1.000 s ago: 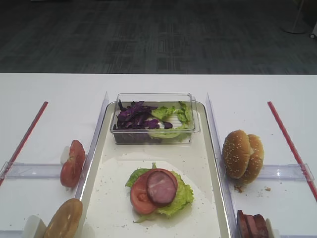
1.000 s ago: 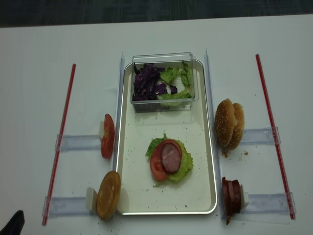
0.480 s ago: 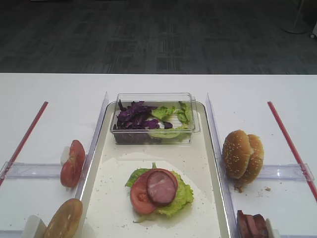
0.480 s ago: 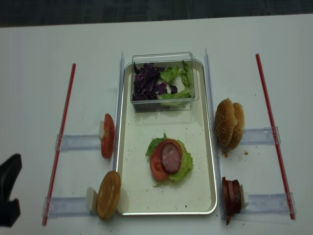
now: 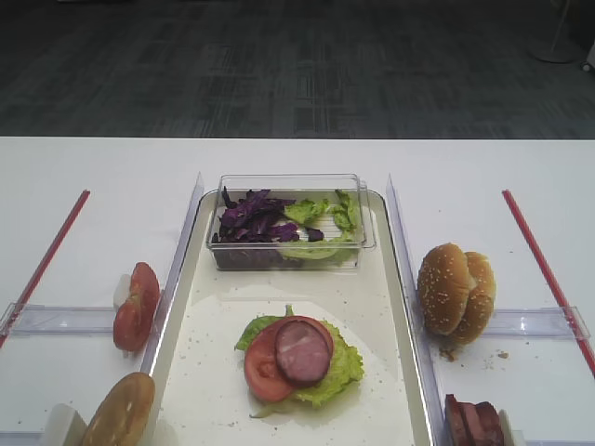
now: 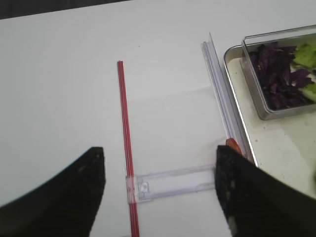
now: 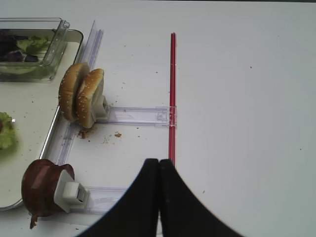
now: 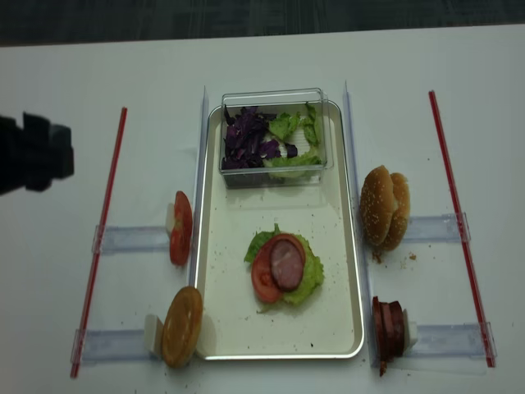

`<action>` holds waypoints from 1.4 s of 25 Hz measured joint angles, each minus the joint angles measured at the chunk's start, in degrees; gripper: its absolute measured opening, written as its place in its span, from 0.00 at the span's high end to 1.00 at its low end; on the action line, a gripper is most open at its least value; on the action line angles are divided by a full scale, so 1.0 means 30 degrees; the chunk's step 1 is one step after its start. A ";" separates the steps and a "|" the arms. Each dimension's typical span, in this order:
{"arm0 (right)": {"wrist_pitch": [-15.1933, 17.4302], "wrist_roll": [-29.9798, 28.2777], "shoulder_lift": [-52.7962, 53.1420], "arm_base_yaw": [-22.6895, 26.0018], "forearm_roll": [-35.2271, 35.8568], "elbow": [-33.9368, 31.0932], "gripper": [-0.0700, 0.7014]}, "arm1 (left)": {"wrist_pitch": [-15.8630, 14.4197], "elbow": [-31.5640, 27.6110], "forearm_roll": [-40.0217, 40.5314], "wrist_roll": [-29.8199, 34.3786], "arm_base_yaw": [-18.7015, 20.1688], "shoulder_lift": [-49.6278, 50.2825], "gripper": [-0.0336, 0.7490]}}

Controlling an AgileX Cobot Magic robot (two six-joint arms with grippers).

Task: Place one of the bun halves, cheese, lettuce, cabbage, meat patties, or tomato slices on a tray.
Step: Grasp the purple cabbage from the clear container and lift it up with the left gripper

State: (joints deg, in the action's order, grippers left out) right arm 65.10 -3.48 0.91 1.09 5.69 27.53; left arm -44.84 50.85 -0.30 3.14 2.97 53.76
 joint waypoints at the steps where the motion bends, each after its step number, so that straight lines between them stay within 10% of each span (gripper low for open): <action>1: 0.0000 0.0000 0.0000 0.0000 0.0000 0.0000 0.44 | 0.0127 0.0556 0.0000 0.0000 0.0012 0.0985 0.39; 13: 0.0000 0.0000 0.0000 0.0000 0.0000 0.0000 0.44 | -0.0866 0.8569 0.0000 0.0000 0.0012 1.0992 0.39; 23: 0.0000 0.0000 0.0000 0.0000 0.0000 0.0000 0.44 | -0.5519 1.4758 0.0000 0.0000 0.0012 1.8127 0.39; 35: 0.0000 0.0000 0.0000 0.0000 0.0000 0.0000 0.44 | -0.8268 1.9133 -0.1106 0.0000 0.0044 2.3876 0.39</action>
State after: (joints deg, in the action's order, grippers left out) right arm 65.10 -3.48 0.91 1.09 5.69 27.53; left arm -69.65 108.25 -3.62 3.14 3.10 125.39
